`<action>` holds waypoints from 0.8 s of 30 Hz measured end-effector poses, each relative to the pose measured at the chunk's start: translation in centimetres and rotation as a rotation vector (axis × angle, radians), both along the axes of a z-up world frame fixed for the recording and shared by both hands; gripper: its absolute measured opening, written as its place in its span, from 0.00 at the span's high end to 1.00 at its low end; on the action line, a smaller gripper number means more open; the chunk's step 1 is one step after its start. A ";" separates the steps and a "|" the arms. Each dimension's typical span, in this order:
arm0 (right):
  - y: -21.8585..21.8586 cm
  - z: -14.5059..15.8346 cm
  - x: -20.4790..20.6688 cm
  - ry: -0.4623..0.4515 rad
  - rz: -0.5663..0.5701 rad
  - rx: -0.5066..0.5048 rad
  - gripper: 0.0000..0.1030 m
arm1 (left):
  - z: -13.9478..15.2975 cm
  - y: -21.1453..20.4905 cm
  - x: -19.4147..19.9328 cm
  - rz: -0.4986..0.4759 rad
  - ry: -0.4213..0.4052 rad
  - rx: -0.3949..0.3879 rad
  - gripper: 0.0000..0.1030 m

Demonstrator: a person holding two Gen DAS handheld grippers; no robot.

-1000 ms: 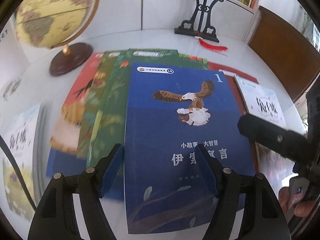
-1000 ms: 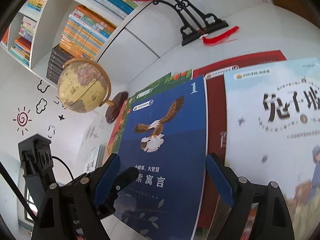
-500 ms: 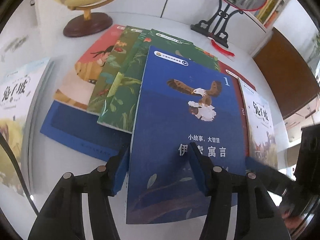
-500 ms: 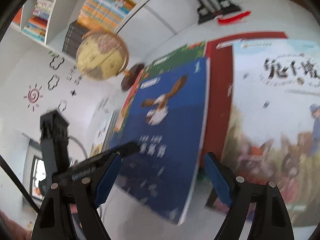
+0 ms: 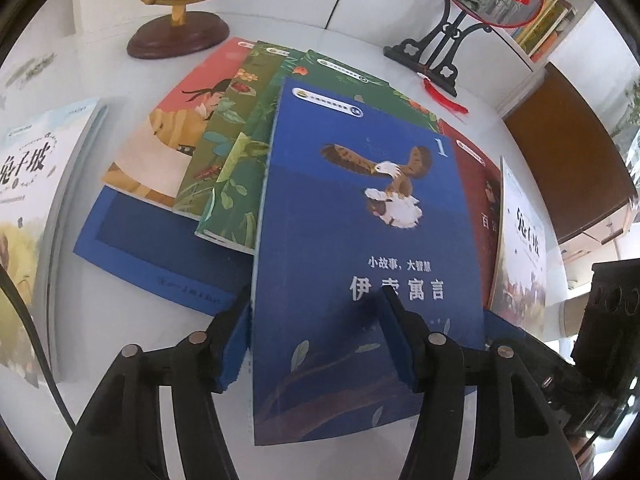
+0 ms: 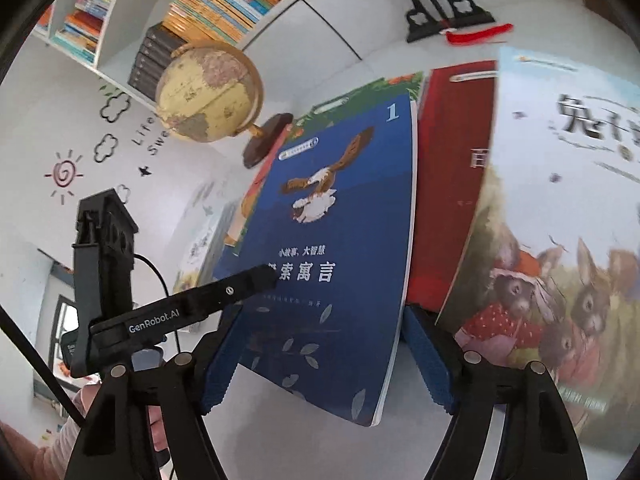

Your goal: Organize books

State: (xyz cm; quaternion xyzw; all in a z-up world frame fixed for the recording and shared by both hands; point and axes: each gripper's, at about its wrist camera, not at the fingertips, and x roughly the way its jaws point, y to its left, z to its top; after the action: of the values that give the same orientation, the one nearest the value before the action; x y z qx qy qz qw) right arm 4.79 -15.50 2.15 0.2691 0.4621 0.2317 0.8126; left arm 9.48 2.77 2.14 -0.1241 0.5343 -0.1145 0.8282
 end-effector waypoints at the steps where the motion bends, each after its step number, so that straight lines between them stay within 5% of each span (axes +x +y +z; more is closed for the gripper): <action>1: -0.4 -0.1 0.1 0.000 -0.013 0.040 0.28 | 0.0 0.0 0.0 0.001 -0.004 0.017 0.42; 5: -2.8 -0.4 0.2 0.009 -0.050 0.239 0.82 | -0.2 1.1 -0.1 0.029 0.001 -0.007 0.42; 10: -1.9 -1.6 0.5 0.058 -0.009 0.170 0.84 | -0.2 1.0 -0.2 0.024 -0.012 0.018 0.42; 12: -1.1 -2.2 0.8 0.079 0.022 0.255 0.84 | -0.2 1.1 -0.3 0.026 -0.017 0.009 0.42; 18: 0.7 0.5 0.3 -0.029 -0.032 0.031 0.89 | 0.7 1.0 -0.8 0.029 -0.036 -0.003 0.64; 24: 1.8 2.4 0.2 -0.085 -0.004 -0.136 0.89 | 2.7 -0.2 -1.0 0.005 -0.096 0.040 0.64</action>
State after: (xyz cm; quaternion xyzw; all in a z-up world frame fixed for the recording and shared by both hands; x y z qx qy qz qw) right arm 5.02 -13.68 4.59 0.2043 0.4414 0.2093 0.8483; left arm 8.52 2.61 4.87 -0.1032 0.4957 -0.1074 0.8556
